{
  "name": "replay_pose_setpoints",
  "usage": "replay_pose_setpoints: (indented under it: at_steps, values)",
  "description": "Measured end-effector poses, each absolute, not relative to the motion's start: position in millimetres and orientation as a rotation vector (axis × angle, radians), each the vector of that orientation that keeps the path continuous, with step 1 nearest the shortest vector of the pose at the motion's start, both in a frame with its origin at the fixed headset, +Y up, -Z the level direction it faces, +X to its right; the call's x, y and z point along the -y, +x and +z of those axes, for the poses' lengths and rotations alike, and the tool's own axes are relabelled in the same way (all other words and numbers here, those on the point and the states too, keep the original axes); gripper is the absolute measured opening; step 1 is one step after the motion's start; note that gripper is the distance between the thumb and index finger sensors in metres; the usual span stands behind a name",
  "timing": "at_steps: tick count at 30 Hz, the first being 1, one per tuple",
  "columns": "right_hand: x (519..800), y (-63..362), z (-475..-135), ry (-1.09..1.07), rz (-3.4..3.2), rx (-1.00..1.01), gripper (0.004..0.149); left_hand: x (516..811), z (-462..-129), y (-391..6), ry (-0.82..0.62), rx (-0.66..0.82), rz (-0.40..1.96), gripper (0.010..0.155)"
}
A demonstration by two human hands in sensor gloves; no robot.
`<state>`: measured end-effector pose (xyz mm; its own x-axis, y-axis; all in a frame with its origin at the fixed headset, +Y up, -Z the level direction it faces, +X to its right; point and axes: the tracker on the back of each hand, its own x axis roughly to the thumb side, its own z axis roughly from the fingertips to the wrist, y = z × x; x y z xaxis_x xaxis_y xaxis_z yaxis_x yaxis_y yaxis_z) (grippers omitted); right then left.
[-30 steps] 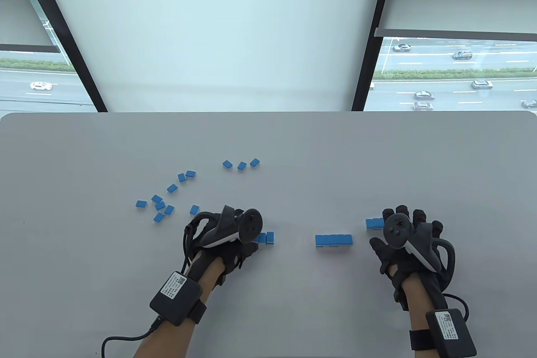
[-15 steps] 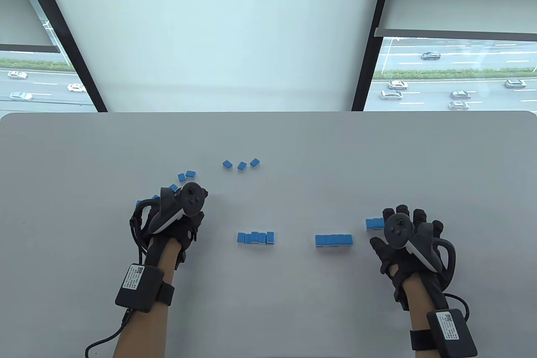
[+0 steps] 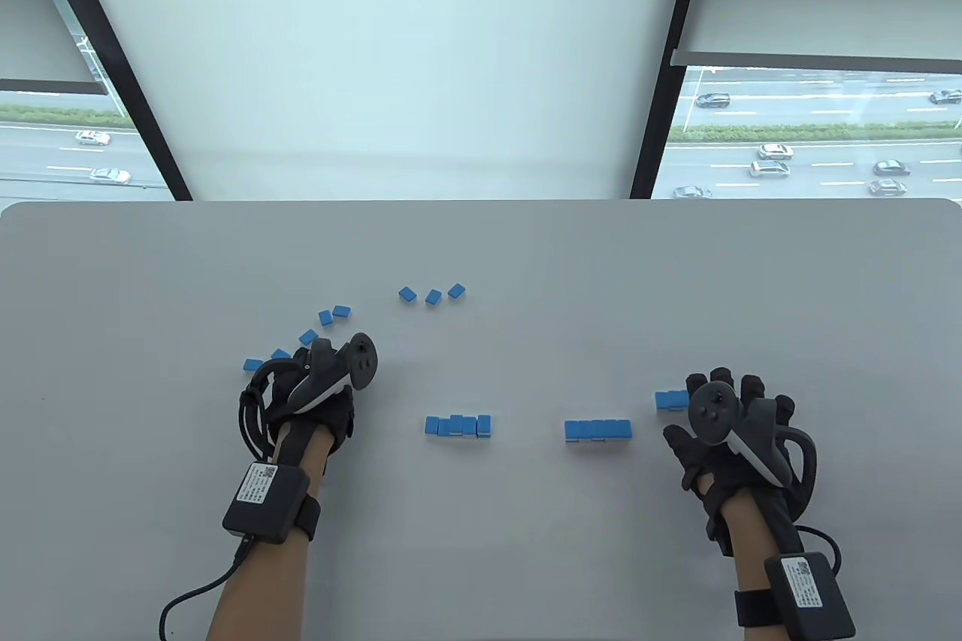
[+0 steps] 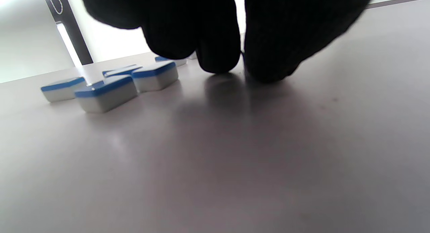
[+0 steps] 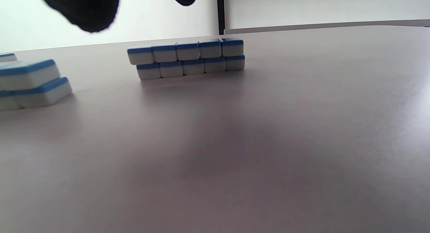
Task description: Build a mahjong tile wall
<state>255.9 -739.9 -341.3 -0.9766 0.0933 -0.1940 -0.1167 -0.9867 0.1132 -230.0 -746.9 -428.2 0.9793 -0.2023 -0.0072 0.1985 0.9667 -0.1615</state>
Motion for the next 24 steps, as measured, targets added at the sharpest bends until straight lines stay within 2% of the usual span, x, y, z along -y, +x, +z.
replay_pose_setpoints:
  at_steps: [11, 19, 24]
  values:
    - [740, 256, -342, -0.288, 3.018, -0.192, 0.079, 745, -416, -208, -0.175, 0.017, -0.165, 0.061]
    - [740, 255, -342, -0.286, 3.022, -0.189, 0.079, 724, -395, -182, -0.100, 0.122, -0.025, 0.061]
    - [740, 255, -342, -0.285, 3.022, -0.186, 0.079, 721, -384, -162, -0.092, 0.198, 0.026, 0.061]
